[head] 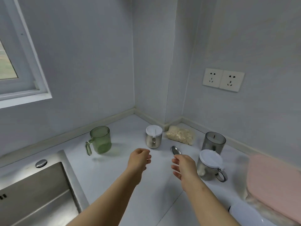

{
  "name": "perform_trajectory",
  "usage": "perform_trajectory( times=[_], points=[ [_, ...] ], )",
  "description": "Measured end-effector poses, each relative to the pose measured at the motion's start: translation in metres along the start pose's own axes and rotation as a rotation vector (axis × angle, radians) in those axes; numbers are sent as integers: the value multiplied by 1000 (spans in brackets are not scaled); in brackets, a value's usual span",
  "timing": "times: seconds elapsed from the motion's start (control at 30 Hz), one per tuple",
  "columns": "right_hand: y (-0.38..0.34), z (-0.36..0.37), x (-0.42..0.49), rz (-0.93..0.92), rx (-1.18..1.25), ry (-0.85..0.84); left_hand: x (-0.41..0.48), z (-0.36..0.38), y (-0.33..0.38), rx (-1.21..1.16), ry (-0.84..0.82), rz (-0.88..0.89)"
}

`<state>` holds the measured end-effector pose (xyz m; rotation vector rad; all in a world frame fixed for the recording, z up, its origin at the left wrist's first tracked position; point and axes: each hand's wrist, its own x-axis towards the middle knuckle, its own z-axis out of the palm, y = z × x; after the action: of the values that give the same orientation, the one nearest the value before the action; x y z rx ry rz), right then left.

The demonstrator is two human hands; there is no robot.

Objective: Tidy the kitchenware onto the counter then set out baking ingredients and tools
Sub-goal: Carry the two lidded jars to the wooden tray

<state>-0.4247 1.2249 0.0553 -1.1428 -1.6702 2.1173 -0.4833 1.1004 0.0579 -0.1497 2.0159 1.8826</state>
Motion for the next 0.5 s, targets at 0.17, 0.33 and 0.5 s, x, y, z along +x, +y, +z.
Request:
perform_trajectory(
  times=[0.17, 0.33, 0.5],
  points=[
    [-10, -4, 26, 1, -1, 8, 36, 23, 6, 44, 10, -29],
    [-8, -3, 50, 31, -18, 9, 74, 39, 14, 108, 52, -25],
    [4, -3, 68, 82, -8, 39, 99, 54, 15, 148, 11, -113]
  ],
)
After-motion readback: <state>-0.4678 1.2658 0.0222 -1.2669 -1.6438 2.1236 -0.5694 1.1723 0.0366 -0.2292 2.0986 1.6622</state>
